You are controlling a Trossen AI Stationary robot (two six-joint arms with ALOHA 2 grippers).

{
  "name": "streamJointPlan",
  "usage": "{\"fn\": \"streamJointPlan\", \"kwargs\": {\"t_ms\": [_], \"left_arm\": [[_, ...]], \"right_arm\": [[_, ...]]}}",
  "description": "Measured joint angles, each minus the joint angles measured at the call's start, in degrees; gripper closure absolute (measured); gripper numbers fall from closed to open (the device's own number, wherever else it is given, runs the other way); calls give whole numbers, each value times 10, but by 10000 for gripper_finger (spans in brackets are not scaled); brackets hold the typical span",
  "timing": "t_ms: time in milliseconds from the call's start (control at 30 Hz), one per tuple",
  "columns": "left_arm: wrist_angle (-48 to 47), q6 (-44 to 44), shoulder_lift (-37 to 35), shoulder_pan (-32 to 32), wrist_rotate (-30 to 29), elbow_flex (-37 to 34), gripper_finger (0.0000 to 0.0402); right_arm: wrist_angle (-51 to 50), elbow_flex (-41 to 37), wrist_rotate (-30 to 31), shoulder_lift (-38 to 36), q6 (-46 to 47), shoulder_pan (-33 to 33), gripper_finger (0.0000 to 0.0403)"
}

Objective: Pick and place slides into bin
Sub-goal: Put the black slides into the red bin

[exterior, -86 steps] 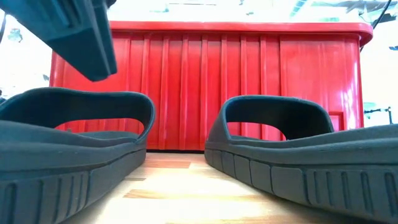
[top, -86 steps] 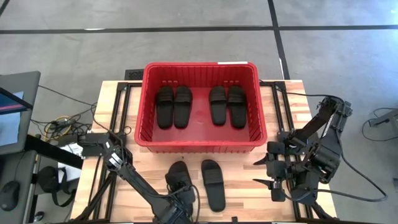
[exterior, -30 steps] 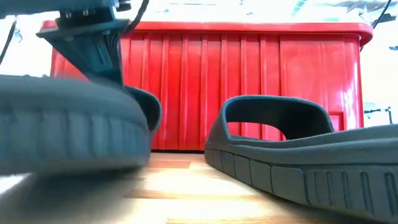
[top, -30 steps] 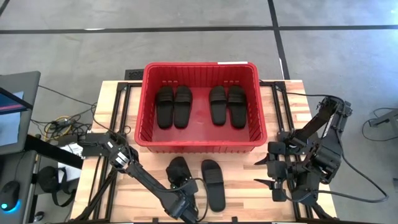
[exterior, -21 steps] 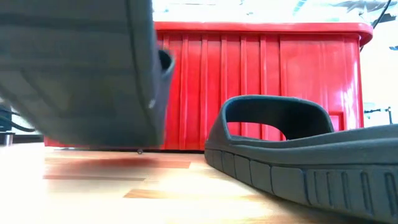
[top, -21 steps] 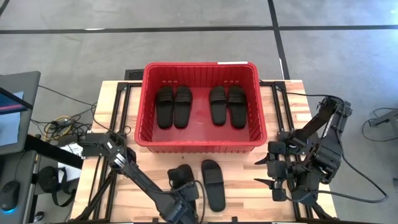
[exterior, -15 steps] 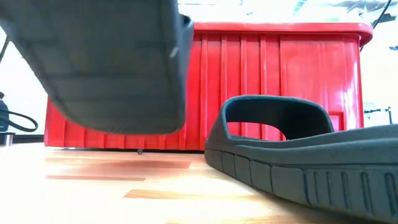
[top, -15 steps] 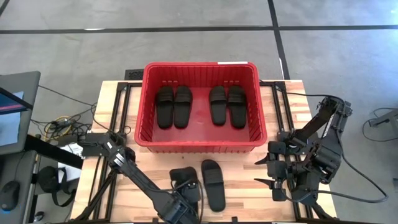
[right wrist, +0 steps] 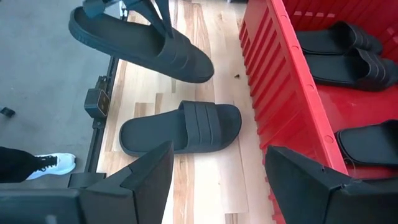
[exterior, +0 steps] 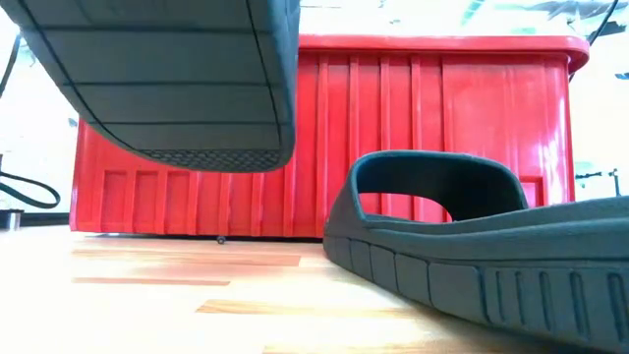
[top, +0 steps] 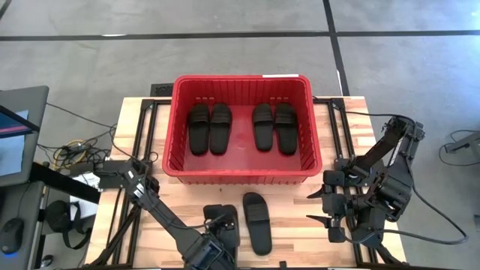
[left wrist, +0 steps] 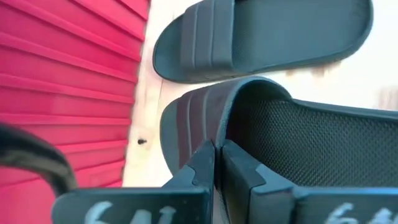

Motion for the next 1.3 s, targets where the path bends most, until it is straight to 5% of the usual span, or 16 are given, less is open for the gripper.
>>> {"fn": "streamJointPlan", "kwargs": {"t_ms": [667, 1300], "left_arm": [[0, 35, -30, -5, -20, 0, 401], [1, 84, -32, 3, -232, 0, 401]], "right_arm": [[2, 0, 0, 0, 0, 0, 163], [13, 0, -3, 0, 16, -23, 163]]}}
